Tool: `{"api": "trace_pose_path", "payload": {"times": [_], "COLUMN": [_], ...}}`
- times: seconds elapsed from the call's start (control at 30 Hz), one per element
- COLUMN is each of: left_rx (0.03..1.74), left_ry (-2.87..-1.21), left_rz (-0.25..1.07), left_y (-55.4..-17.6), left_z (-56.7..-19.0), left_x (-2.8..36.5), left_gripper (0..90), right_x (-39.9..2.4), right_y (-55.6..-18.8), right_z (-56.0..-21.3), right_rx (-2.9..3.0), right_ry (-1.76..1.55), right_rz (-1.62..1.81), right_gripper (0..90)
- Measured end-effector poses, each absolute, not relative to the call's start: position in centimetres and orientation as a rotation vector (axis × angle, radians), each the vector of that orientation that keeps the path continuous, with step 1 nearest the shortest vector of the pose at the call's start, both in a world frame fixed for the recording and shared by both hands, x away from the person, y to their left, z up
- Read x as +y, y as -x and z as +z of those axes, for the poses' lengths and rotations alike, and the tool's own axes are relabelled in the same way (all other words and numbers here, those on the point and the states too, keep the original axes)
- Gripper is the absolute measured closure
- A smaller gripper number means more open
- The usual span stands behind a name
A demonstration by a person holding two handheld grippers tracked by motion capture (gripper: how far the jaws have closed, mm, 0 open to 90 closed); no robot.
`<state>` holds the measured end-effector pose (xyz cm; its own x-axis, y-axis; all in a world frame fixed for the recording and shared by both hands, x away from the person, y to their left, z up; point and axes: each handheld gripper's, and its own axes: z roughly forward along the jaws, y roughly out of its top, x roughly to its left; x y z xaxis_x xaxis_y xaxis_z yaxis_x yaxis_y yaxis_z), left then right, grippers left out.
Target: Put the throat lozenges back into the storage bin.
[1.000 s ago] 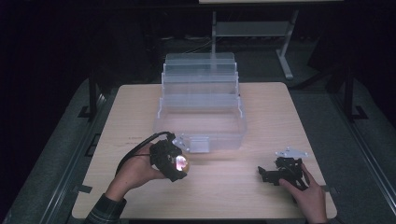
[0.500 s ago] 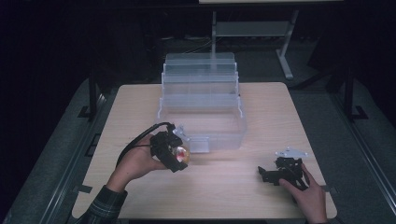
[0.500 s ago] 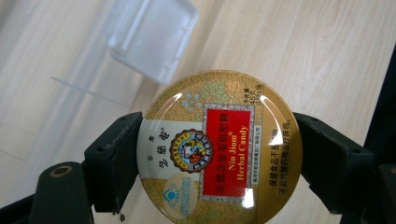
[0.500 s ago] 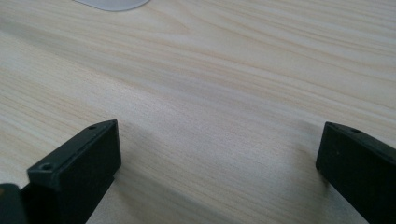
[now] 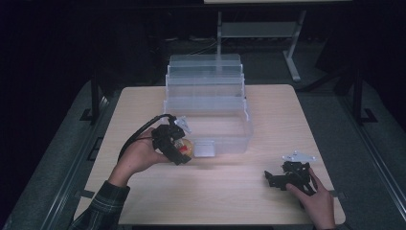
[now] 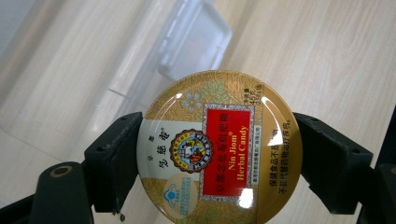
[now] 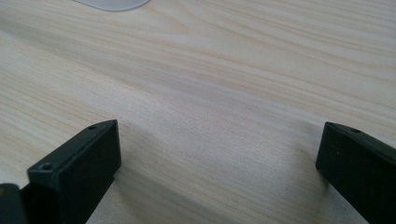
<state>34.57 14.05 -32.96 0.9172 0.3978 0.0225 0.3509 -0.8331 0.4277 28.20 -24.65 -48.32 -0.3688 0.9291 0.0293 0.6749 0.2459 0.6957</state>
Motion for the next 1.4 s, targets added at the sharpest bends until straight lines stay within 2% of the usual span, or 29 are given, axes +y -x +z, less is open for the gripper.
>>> {"api": "trace_pose_path", "payload": {"times": [1.4], "left_rx": [0.746], "left_ry": [-2.628], "left_rz": [0.207], "left_y": [-41.4], "left_z": [-32.0], "left_x": [16.3], "left_gripper": [19.7], "right_x": [-24.6], "right_y": [-28.2], "right_z": [-48.3], "right_rx": [2.135], "right_ry": [-1.469], "right_rz": [0.888], "right_gripper": [0.0]}}
